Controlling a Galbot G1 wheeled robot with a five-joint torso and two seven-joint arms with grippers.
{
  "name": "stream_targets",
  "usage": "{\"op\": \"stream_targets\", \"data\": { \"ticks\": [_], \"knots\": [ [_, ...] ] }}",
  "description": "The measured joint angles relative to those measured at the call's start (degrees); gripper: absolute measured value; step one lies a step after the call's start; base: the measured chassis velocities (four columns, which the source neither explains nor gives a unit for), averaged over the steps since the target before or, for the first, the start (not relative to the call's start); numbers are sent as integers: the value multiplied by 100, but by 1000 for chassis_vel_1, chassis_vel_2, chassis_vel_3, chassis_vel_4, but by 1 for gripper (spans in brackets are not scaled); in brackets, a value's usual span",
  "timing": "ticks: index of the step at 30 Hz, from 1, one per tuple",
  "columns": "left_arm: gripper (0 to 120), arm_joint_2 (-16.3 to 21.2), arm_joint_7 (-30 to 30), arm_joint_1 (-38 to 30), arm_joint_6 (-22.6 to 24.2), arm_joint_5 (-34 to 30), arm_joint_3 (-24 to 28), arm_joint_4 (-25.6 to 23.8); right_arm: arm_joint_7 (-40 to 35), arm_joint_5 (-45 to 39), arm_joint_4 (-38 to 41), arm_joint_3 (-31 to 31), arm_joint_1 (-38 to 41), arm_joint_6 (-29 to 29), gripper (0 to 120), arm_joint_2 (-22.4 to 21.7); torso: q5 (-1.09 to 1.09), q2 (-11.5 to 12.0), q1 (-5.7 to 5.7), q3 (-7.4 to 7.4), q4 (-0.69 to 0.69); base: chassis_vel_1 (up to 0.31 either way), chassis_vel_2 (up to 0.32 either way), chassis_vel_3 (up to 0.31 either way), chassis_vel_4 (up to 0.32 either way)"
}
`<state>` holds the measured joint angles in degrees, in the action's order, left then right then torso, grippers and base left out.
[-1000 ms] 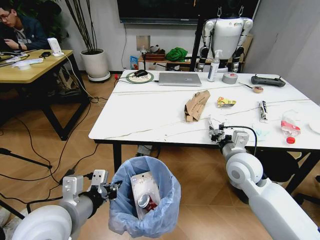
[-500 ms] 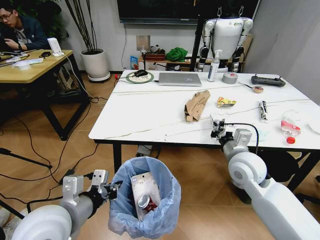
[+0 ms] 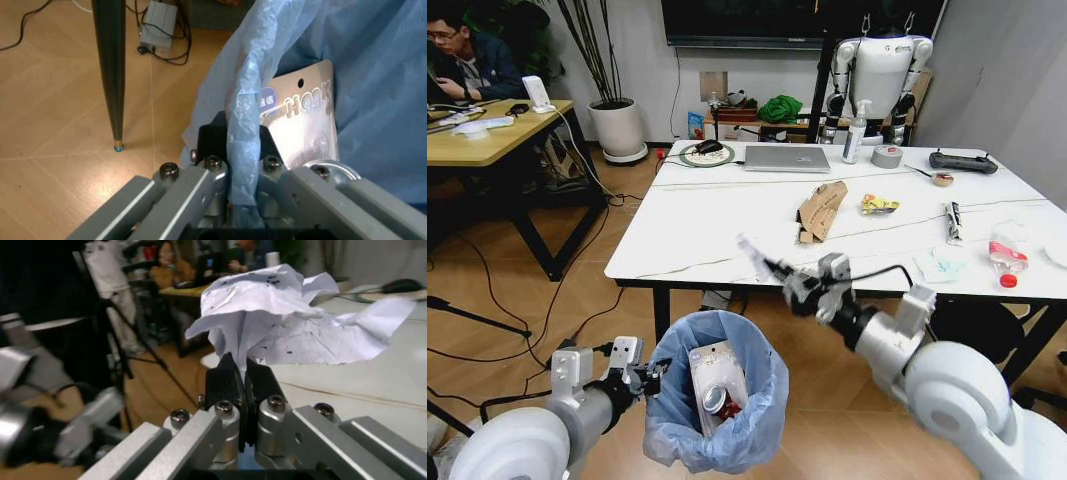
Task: Pick up the trash bin and place the trash from the table into it.
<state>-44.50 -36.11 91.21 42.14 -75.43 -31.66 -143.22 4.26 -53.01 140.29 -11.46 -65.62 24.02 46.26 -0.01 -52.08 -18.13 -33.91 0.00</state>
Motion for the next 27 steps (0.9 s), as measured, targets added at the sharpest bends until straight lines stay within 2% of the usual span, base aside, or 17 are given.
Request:
{"op": "stream_targets", "data": {
  "ticks": [2,4,7,15,19,20,25,27],
  "knots": [
    [0,-11,-14,-18,0,-22,0,17,562,-8,131,5,-90,25,0,-134,0,0,0,0,0,0,0,0,0],
    [0,-26,-75,-48,0,-51,3,36,818,56,218,56,-140,93,0,-224,0,0,0,-1,0,0,0,0,0],
    [0,-36,-120,-70,0,-68,17,51,874,199,257,115,-204,185,0,-266,0,0,0,-1,0,0,0,0,0],
    [0,-68,-228,-152,0,-97,107,99,914,1446,190,270,-866,291,0,-310,1,0,0,-1,0,0,0,0,0],
    [0,-69,-241,-178,0,-99,137,105,909,1567,282,300,-1045,361,10,-371,0,0,0,-1,0,0,0,0,0],
    [0,-70,-244,-184,0,-100,146,105,919,1601,294,310,-1098,388,16,-402,0,0,0,-1,0,0,0,0,0],
    [0,-73,-248,-170,0,-100,162,86,849,1643,296,262,-1150,467,36,-390,1,0,0,-1,0,0,0,0,0],
    [0,-76,-248,-158,0,-96,167,79,747,1613,303,232,-1124,487,39,-367,1,0,0,-1,-1,0,0,0,0]
  ]
}}
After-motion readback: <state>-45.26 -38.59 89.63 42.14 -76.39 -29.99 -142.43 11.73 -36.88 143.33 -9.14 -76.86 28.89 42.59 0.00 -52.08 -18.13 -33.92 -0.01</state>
